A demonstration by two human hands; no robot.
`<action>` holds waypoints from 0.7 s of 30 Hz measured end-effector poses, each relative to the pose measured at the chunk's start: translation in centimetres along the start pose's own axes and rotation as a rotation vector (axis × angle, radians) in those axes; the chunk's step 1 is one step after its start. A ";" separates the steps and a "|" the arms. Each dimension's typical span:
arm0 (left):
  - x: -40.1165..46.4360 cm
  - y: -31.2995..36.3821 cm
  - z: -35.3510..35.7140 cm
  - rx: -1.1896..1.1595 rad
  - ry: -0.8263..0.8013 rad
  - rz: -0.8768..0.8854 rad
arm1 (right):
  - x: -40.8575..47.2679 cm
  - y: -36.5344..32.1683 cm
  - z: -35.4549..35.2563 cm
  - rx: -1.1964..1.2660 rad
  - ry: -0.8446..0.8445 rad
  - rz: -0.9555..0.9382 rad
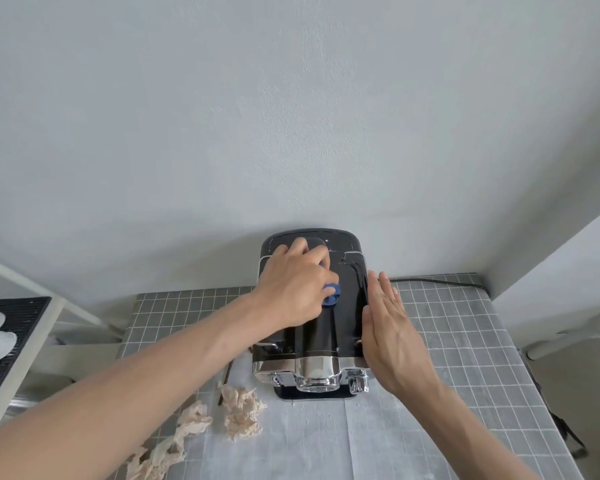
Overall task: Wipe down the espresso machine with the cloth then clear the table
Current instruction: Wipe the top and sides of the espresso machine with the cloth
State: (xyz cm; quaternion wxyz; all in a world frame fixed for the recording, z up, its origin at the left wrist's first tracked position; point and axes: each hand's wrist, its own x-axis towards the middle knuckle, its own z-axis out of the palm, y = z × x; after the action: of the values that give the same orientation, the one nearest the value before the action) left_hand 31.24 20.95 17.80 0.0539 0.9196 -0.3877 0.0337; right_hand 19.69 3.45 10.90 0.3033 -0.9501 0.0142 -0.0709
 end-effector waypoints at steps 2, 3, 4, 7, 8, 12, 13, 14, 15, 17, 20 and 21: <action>0.0 0.3 0.1 -0.004 0.002 0.031 | 0.0 -0.1 0.0 0.007 -0.002 -0.003; -0.7 0.6 0.0 -0.030 0.016 0.061 | 0.0 -0.1 0.0 0.017 -0.004 -0.004; -1.9 1.1 0.1 -0.065 0.027 0.093 | 0.0 -0.2 0.0 0.027 -0.006 0.001; -6.2 3.2 0.2 -0.172 0.028 0.169 | 0.2 -0.3 0.2 0.037 0.006 0.015; -7.5 3.7 0.2 -0.200 0.022 0.184 | 0.2 -0.4 0.2 0.036 0.012 0.018; -8.6 3.9 0.2 -0.246 0.035 0.206 | 0.2 -0.5 0.3 0.036 0.006 0.032; -8.0 3.6 0.5 -0.235 0.051 0.194 | 0.2 -0.4 0.2 0.043 -0.001 0.032; -7.3 3.2 0.8 -0.221 0.078 0.168 | 0.2 -0.4 0.1 0.048 -0.007 0.029; -6.4 2.6 1.2 -0.214 0.117 0.124 | 0.2 -0.5 0.0 0.049 -0.011 0.027; -4.6 1.4 1.6 -0.215 0.193 0.019 | 0.1 -0.6 -0.1 0.051 -0.014 0.033; -3.2 0.5 1.8 -0.215 0.217 -0.037 | 0.1 -0.5 -0.1 0.064 -0.015 0.042; -3.4 0.7 1.8 -0.220 0.222 -0.026 | 0.1 -0.5 0.0 0.065 -0.010 0.040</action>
State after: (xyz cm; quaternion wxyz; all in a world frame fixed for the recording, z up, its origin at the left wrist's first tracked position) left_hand 28.40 22.71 15.71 0.1973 0.9036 -0.3689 0.0917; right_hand 19.74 3.85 11.18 0.3357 -0.9396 0.0294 -0.0604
